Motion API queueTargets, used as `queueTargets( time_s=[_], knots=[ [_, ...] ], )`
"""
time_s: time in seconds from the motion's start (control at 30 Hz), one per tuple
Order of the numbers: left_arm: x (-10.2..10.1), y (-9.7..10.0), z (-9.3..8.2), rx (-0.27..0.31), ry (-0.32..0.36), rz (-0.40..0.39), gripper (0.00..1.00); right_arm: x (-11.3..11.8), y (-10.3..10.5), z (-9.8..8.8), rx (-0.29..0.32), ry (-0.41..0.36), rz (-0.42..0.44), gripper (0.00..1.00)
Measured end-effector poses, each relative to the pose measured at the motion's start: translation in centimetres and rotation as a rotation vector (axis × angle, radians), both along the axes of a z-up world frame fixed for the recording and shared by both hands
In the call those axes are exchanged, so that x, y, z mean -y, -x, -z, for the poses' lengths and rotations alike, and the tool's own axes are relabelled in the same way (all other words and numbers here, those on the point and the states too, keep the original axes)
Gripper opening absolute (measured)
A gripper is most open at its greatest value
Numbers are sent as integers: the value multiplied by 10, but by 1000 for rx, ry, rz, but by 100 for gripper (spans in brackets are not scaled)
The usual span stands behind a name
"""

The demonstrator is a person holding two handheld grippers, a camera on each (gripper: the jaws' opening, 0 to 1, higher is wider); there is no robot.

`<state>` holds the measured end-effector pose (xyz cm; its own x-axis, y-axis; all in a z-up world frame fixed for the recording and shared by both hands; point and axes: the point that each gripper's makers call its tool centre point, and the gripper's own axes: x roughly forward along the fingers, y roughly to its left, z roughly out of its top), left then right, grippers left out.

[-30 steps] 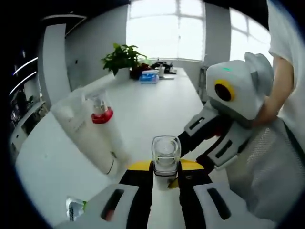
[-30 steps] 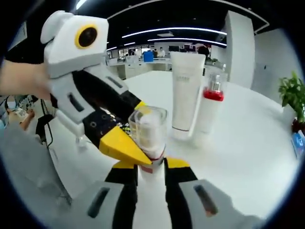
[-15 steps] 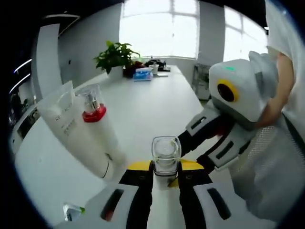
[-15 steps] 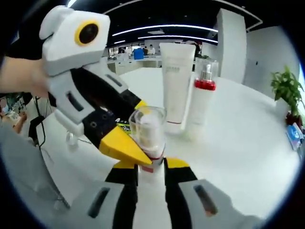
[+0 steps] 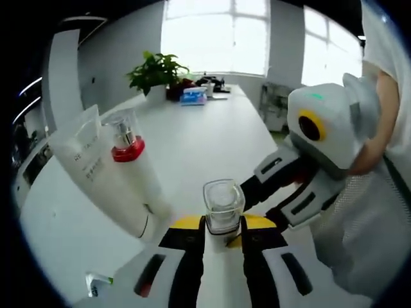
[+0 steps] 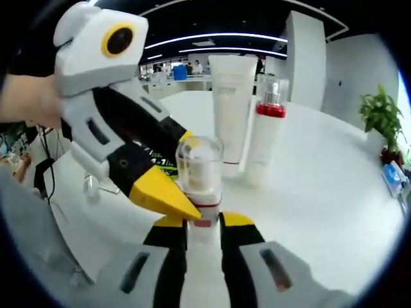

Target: Arrange the skincare products in the storage area until every visible bottle or jar stands upright without overlapping.

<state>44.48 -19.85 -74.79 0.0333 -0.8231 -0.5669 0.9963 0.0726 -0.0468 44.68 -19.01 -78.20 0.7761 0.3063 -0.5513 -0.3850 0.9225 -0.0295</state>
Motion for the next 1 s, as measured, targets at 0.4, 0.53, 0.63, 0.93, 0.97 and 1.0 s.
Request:
queueTargets(
  time_s=[0.4,0.53,0.63,0.93,0.97,1.0],
  knots=[
    [12,-2,-2,-17,17,4,16,7,-11,0,18,-26,109,20],
    [15,-9,0,-16,11,2,17,12,-15,1,22,-9,133,20],
    [15,-13,1,-16,7,-10,17,17,-18,2,25,-8,157,19],
    [3,-28,-8,-50,62,-141,31,27,-34,3,38,-19,221,19],
    [1,-29,-8,-55,65,-156,33,28,-36,3,41,-17,225,19],
    [-3,-29,-8,-66,68,-177,34,28,-38,3,42,-15,227,19]
  ],
)
